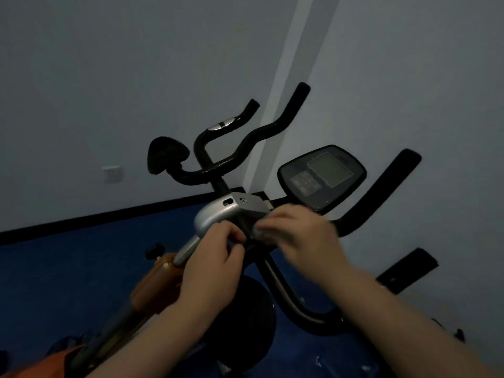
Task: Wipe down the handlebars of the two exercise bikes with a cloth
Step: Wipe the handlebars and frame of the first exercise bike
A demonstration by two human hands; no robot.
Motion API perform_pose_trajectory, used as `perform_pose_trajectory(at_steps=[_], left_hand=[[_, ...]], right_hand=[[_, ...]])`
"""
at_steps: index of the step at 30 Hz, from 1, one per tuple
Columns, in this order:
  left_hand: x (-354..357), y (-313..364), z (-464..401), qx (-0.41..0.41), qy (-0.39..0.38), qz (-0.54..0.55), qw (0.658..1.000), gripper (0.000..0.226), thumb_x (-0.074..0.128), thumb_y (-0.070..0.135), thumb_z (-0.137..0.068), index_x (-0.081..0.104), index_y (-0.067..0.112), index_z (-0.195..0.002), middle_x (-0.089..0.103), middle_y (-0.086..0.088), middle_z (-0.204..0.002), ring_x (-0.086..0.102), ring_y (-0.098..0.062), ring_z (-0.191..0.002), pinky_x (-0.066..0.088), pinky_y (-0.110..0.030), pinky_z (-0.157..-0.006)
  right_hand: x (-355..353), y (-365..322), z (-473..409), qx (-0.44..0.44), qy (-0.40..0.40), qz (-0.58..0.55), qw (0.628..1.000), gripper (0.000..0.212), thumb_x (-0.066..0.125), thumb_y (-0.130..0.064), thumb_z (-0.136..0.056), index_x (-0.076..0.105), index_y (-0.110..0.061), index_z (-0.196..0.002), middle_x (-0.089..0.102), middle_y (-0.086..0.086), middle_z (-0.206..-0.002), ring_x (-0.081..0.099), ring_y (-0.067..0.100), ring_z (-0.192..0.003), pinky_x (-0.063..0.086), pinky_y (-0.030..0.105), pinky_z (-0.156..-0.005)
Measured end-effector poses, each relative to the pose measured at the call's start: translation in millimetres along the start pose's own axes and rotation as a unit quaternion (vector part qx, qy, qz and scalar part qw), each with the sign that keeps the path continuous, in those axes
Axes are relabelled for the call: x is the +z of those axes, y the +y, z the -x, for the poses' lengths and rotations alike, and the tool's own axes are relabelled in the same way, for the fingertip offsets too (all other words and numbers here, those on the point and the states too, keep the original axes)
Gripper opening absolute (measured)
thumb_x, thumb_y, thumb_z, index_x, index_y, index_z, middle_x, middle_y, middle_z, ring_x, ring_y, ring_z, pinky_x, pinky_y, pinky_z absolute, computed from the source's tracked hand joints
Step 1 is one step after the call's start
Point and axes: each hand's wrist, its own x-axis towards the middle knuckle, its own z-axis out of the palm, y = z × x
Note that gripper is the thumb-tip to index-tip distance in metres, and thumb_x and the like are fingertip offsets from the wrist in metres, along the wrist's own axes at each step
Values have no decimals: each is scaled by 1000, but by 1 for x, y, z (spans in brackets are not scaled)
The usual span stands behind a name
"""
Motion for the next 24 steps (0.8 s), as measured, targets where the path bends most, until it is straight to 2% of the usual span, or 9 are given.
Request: perform_pose_trajectory(at_steps=[2,4,8,11,14,17,19,21,24], left_hand=[[2,5,-11,-7,-29,-20,999,15,54,24,-83,48,38,-81,59,6,-71,56,0,-67,38,-24,-53],[3,7,-14,14,-61,-52,997,18,56,25,-83,45,39,-81,58,7,-74,56,-3,-65,38,-22,-53],[5,3,-16,40,-106,-10,994,20,55,23,-86,51,42,-89,56,16,-94,54,2,-86,46,-23,-74],[5,-6,-17,8,-116,38,992,19,56,20,-88,57,38,-93,61,11,-97,57,-2,-91,45,-24,-78],[6,-10,-16,-16,-117,80,990,19,56,18,-88,59,37,-92,64,7,-99,59,-3,-90,46,-24,-77],[6,-11,-17,-14,-109,99,989,22,57,18,-87,59,40,-87,64,7,-98,60,-4,-90,47,-27,-79],[5,-12,-18,-14,-119,106,987,25,57,16,-86,58,42,-87,63,6,-99,60,-7,-92,50,-34,-83],[5,-14,-18,-8,-130,102,986,28,58,16,-86,58,44,-87,62,6,-100,58,-11,-97,49,-37,-86],[4,-15,-18,2,-130,100,986,31,58,17,-85,57,48,-86,61,11,-98,56,-13,-101,47,-37,-87]], right_hand=[[6,-7,3,6,-20,4,1000,24,67,-15,-81,73,-23,-102,69,-3,-100,64,21,-87,54,39,-67],[-7,9,16,54,13,21,998,25,72,-11,-79,74,-23,-101,70,-4,-99,65,21,-85,55,37,-66],[-37,38,27,172,59,72,981,19,69,-19,-83,73,-27,-99,68,-6,-96,63,18,-83,51,30,-62],[-40,49,22,314,166,52,933,13,64,-27,-87,69,-24,-99,61,-6,-97,56,13,-81,39,25,-65],[-15,27,20,390,219,49,893,16,59,-28,-91,67,-18,-99,56,-3,-102,51,10,-76,37,21,-64],[27,-24,17,394,244,-52,885,10,59,-27,-91,65,-24,-98,50,-11,-100,53,0,-80,36,5,-62],[39,-45,16,346,186,-125,911,8,61,-28,-89,66,-30,-95,49,-16,-98,51,-4,-84,39,5,-68],[25,-32,16,331,166,-135,919,8,63,-27,-87,67,-31,-93,52,-14,-96,50,-4,-84,38,8,-72],[-7,1,16,413,256,-70,871,10,63,-26,-88,69,-25,-95,52,-10,-97,52,5,-88,34,8,-70]])
